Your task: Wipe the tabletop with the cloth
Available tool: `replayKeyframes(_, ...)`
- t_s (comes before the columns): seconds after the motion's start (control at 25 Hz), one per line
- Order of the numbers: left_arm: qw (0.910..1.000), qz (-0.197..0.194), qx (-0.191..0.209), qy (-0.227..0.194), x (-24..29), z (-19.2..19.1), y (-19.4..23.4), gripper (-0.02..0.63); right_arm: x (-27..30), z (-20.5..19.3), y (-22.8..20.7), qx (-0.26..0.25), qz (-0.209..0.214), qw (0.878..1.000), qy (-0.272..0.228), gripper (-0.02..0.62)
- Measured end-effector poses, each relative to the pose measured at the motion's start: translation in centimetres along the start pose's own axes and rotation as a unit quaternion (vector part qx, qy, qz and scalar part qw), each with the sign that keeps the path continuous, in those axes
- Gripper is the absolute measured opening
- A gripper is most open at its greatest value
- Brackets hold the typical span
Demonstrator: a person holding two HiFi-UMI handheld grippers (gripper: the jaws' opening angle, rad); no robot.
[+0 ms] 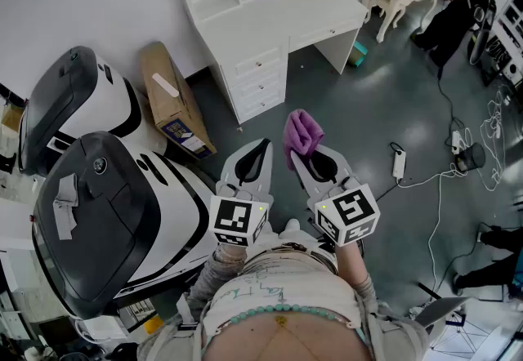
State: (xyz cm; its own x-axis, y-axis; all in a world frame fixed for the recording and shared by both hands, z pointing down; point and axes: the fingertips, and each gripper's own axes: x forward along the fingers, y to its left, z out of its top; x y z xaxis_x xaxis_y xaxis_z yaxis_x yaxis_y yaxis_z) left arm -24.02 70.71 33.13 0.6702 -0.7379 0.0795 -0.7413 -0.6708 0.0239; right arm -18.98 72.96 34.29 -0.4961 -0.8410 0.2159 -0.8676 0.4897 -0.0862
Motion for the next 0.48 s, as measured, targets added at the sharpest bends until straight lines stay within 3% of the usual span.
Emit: replayKeyframes(0.48,0.9999,0.004,-0.009,0.011,0.8,-0.4,-1.8,0.000,-1.1,-0.3,-1.2,-0.002,0.014,1.000,0.001,0.080)
